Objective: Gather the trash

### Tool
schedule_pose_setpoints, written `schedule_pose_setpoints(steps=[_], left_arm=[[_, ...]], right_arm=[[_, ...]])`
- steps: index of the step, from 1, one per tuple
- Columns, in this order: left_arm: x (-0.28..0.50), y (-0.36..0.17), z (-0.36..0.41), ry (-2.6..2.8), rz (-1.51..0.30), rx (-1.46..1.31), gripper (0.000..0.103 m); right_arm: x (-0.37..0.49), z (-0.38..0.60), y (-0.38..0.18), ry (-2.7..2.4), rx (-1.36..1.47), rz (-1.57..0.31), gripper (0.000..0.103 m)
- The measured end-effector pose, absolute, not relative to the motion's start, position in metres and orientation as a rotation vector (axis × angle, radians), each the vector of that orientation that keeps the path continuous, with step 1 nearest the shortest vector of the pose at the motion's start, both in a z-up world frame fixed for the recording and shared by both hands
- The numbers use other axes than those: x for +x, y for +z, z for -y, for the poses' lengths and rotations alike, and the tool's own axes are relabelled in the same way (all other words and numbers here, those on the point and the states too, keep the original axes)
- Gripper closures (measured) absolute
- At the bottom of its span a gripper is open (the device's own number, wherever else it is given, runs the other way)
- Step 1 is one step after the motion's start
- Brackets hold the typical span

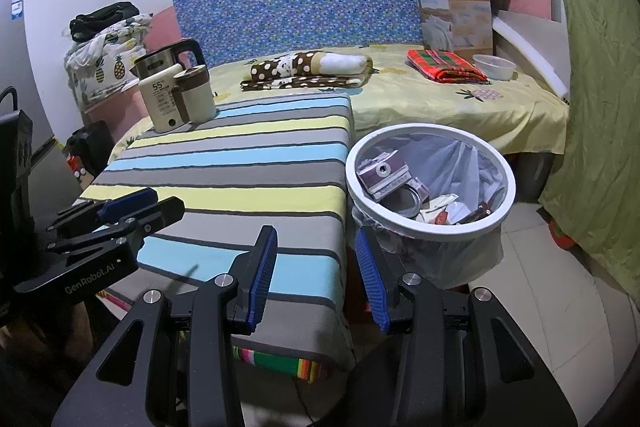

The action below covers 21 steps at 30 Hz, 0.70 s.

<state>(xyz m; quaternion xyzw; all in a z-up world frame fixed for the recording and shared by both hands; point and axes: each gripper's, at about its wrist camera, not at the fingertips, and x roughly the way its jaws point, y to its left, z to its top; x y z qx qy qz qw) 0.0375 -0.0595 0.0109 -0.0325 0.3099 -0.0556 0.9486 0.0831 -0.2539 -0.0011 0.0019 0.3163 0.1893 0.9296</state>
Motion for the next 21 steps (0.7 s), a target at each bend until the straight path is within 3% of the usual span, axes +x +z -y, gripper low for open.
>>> schedule_pose_setpoints(steps=[21], left_arm=[[0.0315,0.0112,0.0588,-0.098,-0.623,-0.06,0.06]], right_arm=[[0.0802,0.2528,-0.0008,0.393,0.002,-0.646,0.06]])
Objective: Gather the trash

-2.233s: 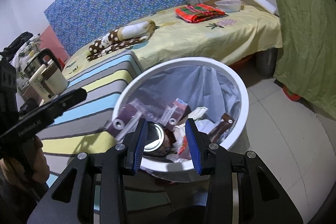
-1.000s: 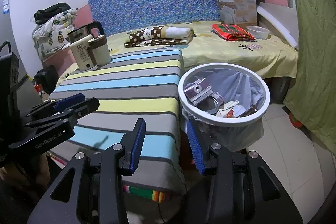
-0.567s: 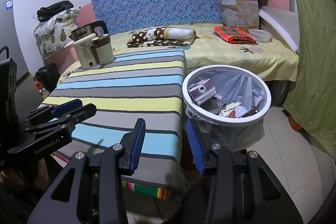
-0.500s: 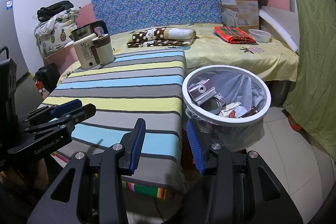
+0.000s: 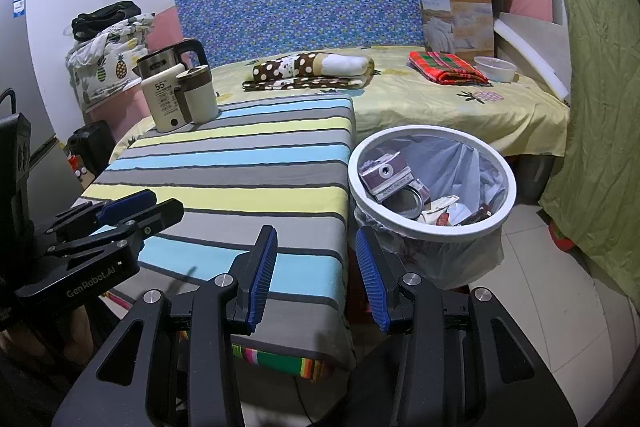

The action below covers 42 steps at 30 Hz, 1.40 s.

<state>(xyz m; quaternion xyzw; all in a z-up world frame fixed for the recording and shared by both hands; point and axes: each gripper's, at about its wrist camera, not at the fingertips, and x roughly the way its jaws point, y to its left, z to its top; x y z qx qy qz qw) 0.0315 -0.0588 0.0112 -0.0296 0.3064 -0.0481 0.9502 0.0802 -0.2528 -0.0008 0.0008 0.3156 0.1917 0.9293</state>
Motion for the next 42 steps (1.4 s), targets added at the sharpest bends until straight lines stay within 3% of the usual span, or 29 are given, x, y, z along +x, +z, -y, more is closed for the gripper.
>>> schedule_pose_setpoints(steps=[42], left_arm=[[0.0293,0.0134,0.0579,-0.082,-0.621,-0.044,0.06]], right_arm=[[0.0782,0.2507,0.0008,0.396,0.005,-0.653,0.06]])
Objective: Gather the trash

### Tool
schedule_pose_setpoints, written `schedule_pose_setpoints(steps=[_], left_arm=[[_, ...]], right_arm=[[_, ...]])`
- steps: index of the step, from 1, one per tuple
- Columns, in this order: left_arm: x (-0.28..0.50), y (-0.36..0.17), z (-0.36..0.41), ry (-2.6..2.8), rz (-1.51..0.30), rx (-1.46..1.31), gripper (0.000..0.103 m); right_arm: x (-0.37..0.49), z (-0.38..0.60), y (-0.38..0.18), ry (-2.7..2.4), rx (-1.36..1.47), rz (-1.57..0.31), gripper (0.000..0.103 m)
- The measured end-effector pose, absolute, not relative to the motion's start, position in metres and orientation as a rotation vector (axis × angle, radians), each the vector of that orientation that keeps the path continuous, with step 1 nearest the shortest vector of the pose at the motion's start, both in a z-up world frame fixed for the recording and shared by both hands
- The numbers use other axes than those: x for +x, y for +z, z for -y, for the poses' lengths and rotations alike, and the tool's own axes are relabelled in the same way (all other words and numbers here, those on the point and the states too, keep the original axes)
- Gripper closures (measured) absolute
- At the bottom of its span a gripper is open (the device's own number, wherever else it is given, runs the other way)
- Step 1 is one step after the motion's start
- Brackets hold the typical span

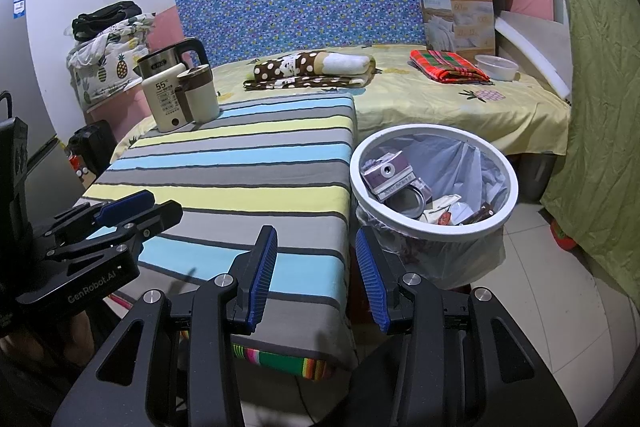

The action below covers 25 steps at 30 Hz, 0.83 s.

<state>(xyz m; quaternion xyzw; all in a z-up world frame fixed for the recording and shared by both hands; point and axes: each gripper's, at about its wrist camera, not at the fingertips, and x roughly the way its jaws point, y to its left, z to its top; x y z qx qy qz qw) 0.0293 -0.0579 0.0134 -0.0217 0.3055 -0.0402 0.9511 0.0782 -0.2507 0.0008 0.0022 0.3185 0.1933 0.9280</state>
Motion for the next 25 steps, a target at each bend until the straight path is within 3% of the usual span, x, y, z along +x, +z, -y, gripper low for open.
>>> schedule_pose_setpoints(steps=[25], left_arm=[[0.029,0.0108,0.0628,-0.094,-0.622,-0.032,0.06]], right_arm=[[0.0792,0.2517,0.0003,0.397,0.007,-0.656,0.06]])
